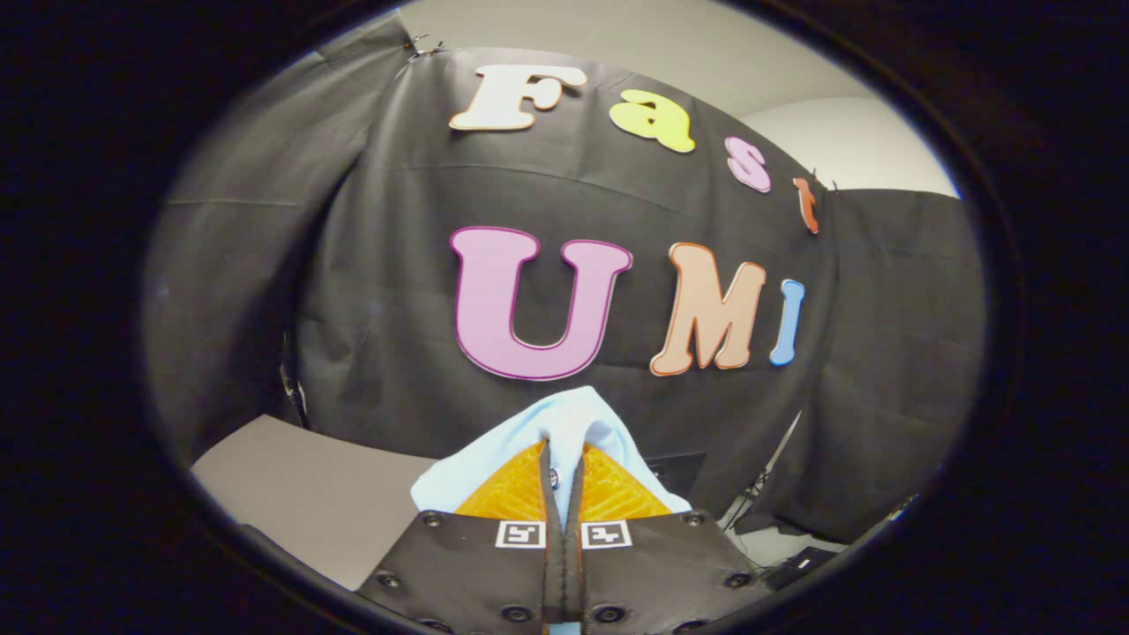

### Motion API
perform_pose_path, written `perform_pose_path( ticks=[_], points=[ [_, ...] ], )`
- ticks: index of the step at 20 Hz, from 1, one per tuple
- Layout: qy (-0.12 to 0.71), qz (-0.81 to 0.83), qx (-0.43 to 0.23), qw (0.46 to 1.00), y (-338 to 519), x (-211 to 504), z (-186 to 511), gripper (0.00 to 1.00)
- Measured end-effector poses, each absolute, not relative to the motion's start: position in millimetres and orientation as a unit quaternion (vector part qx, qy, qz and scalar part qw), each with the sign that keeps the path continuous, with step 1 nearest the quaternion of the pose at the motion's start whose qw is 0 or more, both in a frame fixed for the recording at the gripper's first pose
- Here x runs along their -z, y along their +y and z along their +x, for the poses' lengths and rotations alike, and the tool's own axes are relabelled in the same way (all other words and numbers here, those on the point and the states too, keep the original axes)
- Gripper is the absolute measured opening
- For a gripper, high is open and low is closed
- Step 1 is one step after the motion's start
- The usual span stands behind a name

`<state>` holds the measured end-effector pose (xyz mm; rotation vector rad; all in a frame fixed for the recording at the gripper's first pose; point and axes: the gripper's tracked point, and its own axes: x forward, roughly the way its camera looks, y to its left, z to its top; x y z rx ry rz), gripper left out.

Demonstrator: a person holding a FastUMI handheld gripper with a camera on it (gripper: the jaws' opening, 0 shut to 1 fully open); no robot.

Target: Put the clothes into the washing machine and then close the washing machine lid.

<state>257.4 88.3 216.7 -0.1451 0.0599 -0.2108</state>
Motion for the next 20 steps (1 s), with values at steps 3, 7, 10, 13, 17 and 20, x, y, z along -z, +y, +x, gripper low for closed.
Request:
perform_pose_path(
  ticks=[3, 7, 10, 13, 17, 20],
  points=[
    [0.031, -0.077, 0.120, 0.989, 56, -213, 263, 0.00],
    [0.032, -0.077, 0.125, 0.989, 19, -201, 275, 0.01],
    [0.049, -0.072, 0.121, 0.989, -1, -175, 284, 0.01],
    [0.068, -0.079, 0.125, 0.987, -15, -145, 295, 0.01],
    [0.109, -0.089, 0.130, 0.982, -25, -97, 304, 0.04],
    [0.133, -0.093, 0.124, 0.979, -30, -63, 311, 0.07]
  ],
)
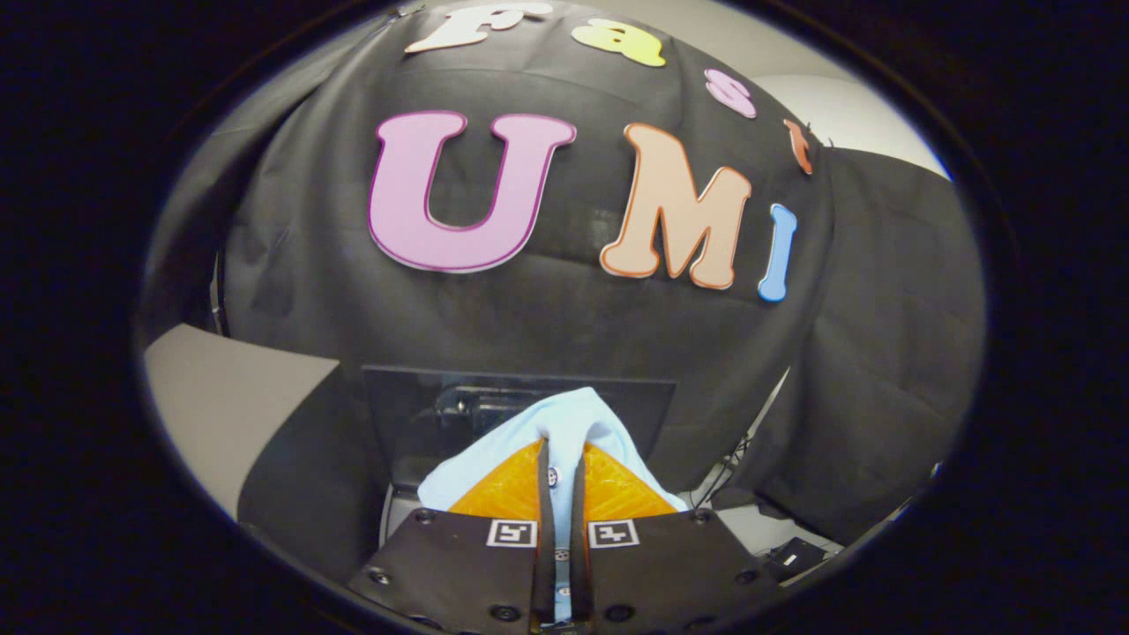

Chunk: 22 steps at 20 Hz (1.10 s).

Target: Put the clothes into the washing machine and then close the washing machine lid.

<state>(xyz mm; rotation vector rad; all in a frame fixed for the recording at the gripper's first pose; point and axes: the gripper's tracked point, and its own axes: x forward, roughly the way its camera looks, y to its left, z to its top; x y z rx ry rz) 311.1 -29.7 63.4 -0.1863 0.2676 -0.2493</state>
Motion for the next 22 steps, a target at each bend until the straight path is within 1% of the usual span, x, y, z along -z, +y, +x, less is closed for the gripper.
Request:
perform_pose_path(
  ticks=[4, 5, 7, 8, 12, 17, 22],
  points=[
    [0.152, -0.070, 0.120, 0.979, -38, -26, 316, 0.07],
    [0.154, -0.060, 0.124, 0.978, -41, -19, 317, 0.16],
    [0.164, -0.038, 0.121, 0.978, -42, 1, 319, 0.17],
    [0.161, -0.032, 0.123, 0.979, -42, 5, 319, 0.25],
    [0.103, -0.006, 0.129, 0.986, -41, -11, 323, 0.58],
    [0.114, -0.029, 0.113, 0.987, -32, -12, 321, 0.99],
    [0.084, -0.018, 0.104, 0.991, -24, -38, 319, 0.99]
  ],
)
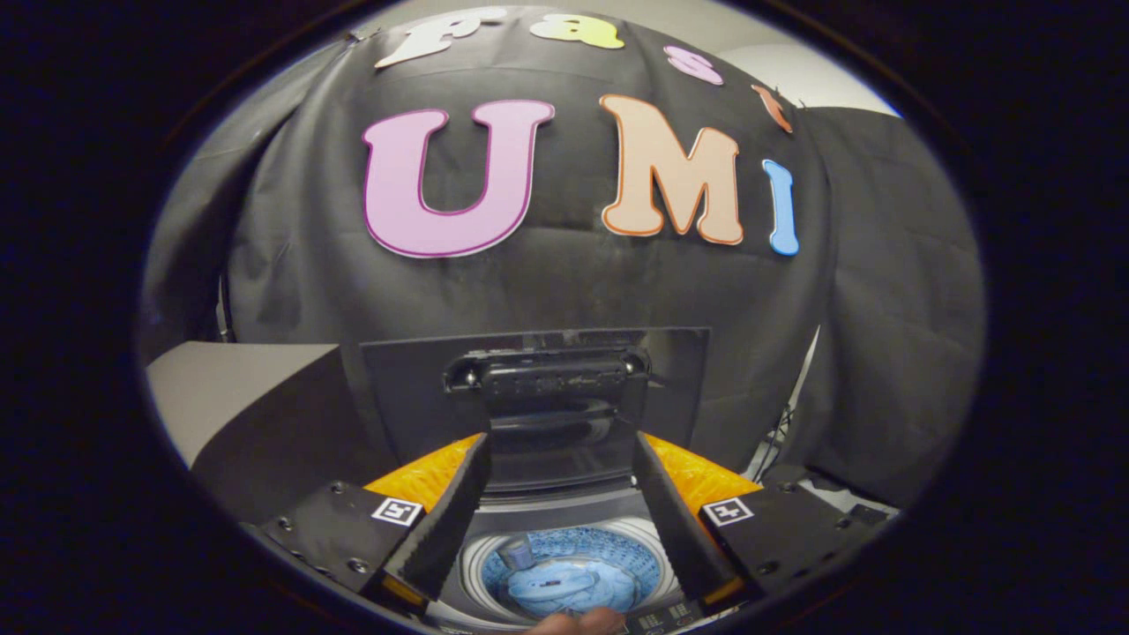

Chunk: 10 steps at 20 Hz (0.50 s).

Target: Put the clothes into the washing machine and then close the washing machine lid.

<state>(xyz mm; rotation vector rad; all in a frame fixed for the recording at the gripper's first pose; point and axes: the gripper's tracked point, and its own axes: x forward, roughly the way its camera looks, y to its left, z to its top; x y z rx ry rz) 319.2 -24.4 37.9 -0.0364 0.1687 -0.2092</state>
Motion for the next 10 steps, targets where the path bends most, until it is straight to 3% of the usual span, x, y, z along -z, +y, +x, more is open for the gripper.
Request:
perform_pose_path(
  ticks=[10],
  points=[
    [-0.020, -0.045, 0.070, 0.996, -9, -153, 331, 0.99]
  ],
)
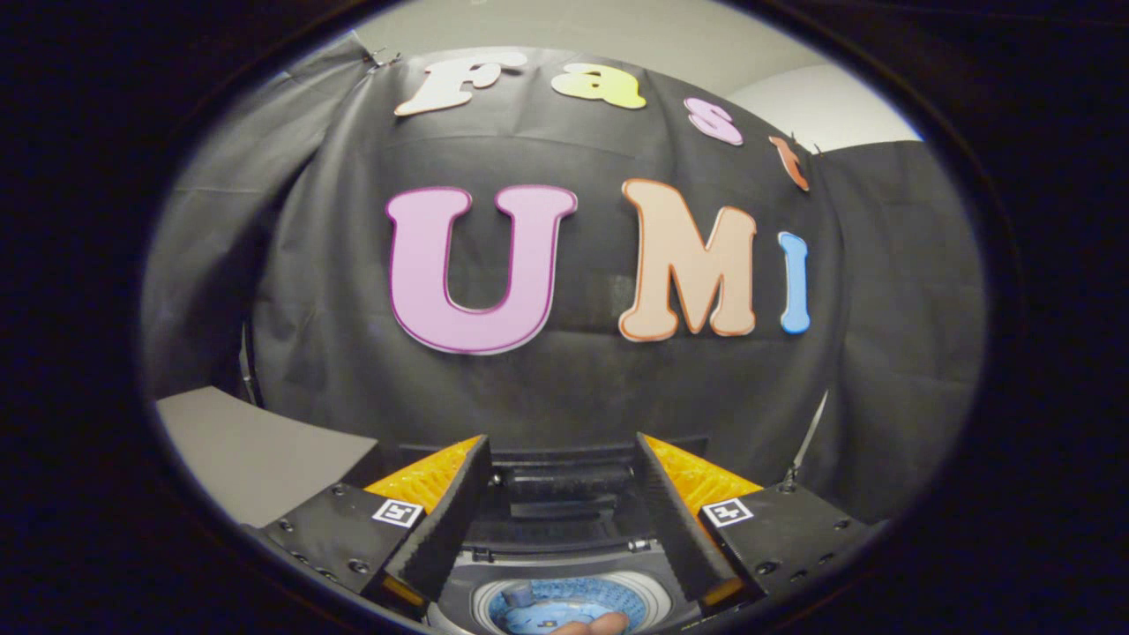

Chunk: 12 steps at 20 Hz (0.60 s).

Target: Put the clothes into the washing machine and then close the washing machine lid.

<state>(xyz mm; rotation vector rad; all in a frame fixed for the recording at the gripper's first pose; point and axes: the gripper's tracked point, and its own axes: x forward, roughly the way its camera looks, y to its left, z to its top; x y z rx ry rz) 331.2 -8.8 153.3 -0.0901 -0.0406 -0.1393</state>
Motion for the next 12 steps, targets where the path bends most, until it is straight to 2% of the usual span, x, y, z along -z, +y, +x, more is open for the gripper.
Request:
perform_pose_path(
  ticks=[6, 12],
  points=[
    [-0.028, -0.083, 0.070, 0.994, -18, -185, 375, 0.99],
    [0.019, -0.087, 0.040, 0.995, -23, -154, 444, 0.99]
  ],
)
